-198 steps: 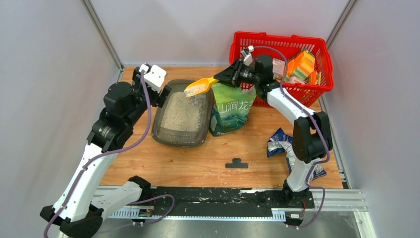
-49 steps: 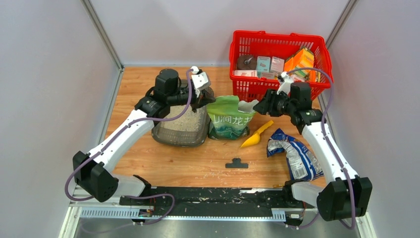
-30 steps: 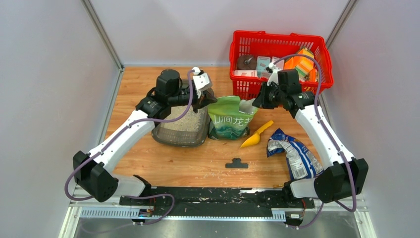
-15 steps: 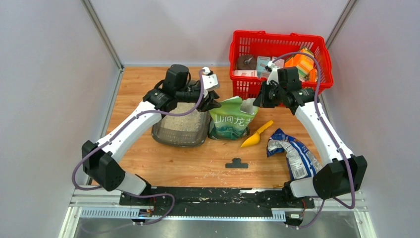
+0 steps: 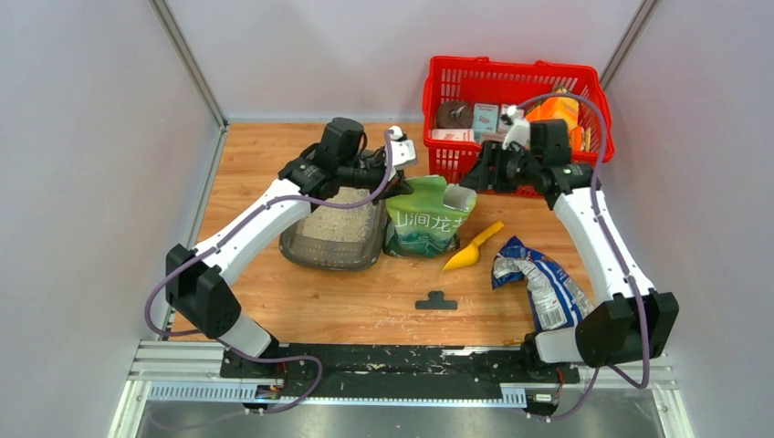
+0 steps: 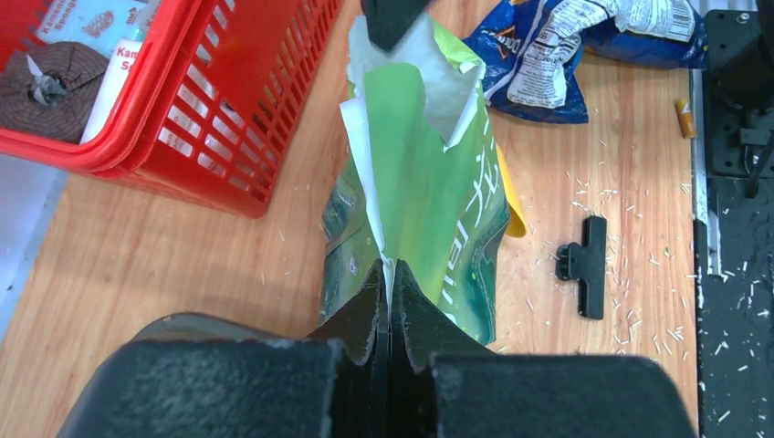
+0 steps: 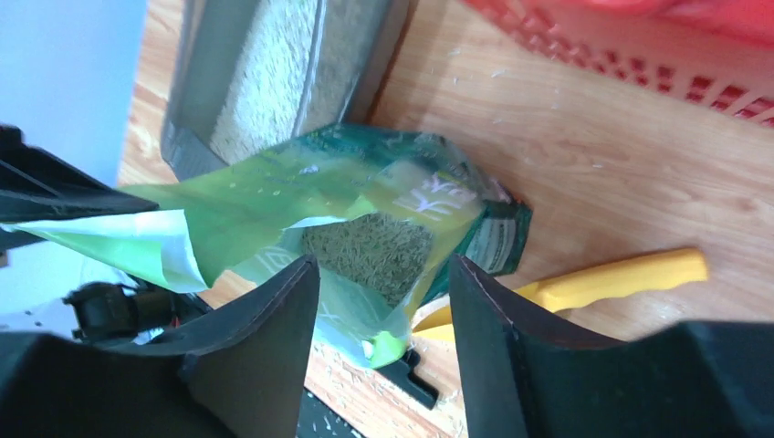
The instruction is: Fill the litter box with clean litter
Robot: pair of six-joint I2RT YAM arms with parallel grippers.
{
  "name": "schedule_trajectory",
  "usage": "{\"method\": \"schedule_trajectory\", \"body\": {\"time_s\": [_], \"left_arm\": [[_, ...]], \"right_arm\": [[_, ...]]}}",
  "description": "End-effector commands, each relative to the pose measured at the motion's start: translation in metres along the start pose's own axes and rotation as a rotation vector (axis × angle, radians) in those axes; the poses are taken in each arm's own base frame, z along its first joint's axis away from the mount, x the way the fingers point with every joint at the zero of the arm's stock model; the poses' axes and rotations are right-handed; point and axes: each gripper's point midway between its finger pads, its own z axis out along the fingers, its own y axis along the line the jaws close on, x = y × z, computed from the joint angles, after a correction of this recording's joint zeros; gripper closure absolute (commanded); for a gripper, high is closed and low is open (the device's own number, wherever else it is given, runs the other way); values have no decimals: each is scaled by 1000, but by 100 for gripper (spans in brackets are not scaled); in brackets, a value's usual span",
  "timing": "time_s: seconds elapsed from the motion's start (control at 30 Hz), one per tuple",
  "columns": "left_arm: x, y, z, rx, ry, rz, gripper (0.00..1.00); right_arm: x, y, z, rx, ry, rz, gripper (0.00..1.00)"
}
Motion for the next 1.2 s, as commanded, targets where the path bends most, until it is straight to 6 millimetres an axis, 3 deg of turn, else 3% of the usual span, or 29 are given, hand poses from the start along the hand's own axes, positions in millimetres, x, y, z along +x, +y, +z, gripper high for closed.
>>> {"method": "schedule_trajectory", "body": {"time_s": [0.0,0.07,0.13,0.17,0.23,0.4,0.7,1.17], "left_arm": [[-47,-7,-28,-58,-132,78,100],[-44,-10,-30,-59,-124,68,100],[-43,-11,-32,-61,-122,61,100],[-43,-12,-32,-62,-121,57,100],[-42,-10,-32,-73,-115,51,100],[-46,-5,-30,-84,-111,21,100],[-43,-1,-28,-96,-98,-6,100],[-43,4,-21,-107,-119,-35,100]], "right_arm": [[-38,26,-45,-281,-163,-108,33],[-32,18,-57,-306,-199,-314,28],[-13,26,-70,-339,-217,-460,22],[8,16,-60,-339,-195,-490,20],[20,20,-65,-359,-230,-608,19],[73,13,-42,-417,-145,-712,20],[62,5,-15,-402,-205,-757,21],[68,38,0,-538,-158,-703,28]]}}
